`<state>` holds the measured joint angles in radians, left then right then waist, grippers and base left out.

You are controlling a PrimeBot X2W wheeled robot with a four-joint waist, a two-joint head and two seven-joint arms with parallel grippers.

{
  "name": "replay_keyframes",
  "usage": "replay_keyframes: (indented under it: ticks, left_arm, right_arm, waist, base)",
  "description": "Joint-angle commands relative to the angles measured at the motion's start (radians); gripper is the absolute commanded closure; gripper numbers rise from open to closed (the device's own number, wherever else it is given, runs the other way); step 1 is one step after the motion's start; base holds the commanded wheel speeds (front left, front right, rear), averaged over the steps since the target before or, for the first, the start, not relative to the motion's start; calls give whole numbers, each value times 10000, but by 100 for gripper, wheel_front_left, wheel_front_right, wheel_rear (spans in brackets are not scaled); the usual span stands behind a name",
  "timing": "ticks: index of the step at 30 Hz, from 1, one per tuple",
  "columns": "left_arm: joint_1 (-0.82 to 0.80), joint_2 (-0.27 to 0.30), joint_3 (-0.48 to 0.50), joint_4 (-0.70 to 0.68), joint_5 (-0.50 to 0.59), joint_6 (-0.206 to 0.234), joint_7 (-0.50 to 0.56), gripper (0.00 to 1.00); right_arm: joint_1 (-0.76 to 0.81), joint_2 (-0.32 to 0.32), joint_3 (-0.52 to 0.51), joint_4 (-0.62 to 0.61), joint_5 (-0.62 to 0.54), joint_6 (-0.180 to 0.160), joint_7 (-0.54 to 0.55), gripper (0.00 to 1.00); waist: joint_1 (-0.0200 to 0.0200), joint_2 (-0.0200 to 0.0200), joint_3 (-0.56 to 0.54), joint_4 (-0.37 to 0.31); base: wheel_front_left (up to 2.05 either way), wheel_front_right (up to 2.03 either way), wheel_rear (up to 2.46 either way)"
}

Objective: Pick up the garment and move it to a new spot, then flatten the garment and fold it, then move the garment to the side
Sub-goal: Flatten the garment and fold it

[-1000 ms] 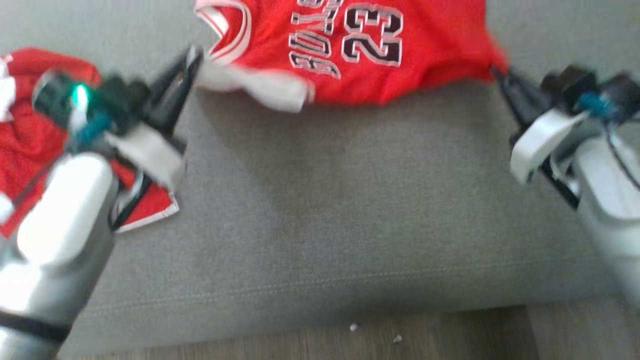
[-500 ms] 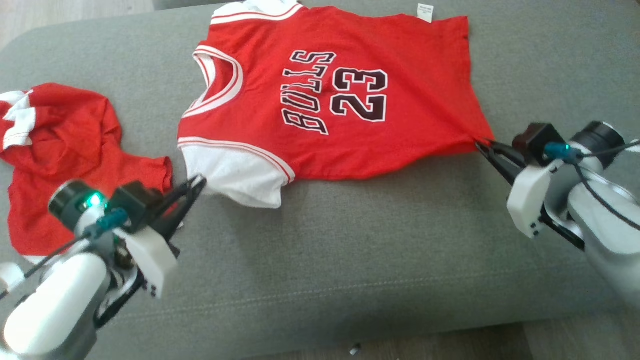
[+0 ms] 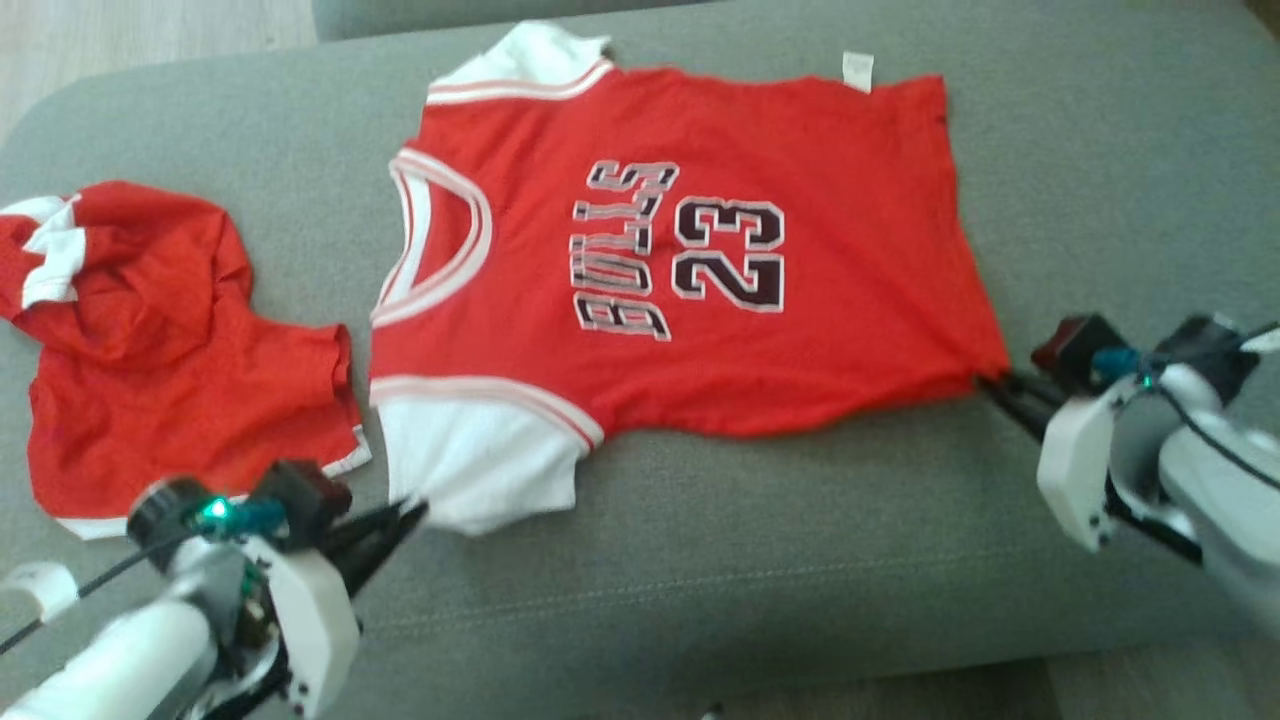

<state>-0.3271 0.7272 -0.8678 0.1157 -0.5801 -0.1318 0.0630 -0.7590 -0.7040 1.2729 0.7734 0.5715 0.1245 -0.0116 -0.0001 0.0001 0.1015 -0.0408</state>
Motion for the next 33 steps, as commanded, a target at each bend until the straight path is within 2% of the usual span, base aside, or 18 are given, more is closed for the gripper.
replay_keyframes:
  ticks: [1, 9, 14, 20, 28, 33]
  left_arm:
    - [-324, 613, 352, -354, -261, 14, 85, 100]
    - [-35, 1583, -488, -1324, -2030, 13, 1023, 100]
    - [-182, 1783, -207, -1581, -2414, 44, 798, 100]
    - [-596, 1759, 321, -1702, -2652, 162, 440, 100]
    - [-1814, 1767, 1154, -1774, -2794, 249, 290, 100]
    - [-2711, 1444, 1279, -1363, -2573, 222, 392, 100]
  right_arm:
    - [251, -466, -8, -265, 150, 62, 147, 100]
    - [1087, -1628, 69, -2240, 665, 62, 1972, 100]
    - [1008, -2084, 71, -3037, 950, 62, 2302, 100]
    - [560, -2068, 72, -3026, 1144, 62, 2101, 100]
    - [-406, -1662, 72, -2619, 1159, 62, 1731, 100]
    - [-890, -1351, 73, -2224, 1030, 62, 1600, 100]
  waist:
    - [1, -1, -102, -45]
    - [1, -1, -443, -248]
    - [1, -1, -421, -377]
    - [1, -1, -184, -484]
    - [1, -1, 349, -697]
    - [1, -1, 750, -837]
  base:
    - [0, 0, 0]
    - [0, 0, 0]
    - [0, 0, 0]
    - [0, 0, 0]
    - [0, 0, 0]
    - [0, 0, 0]
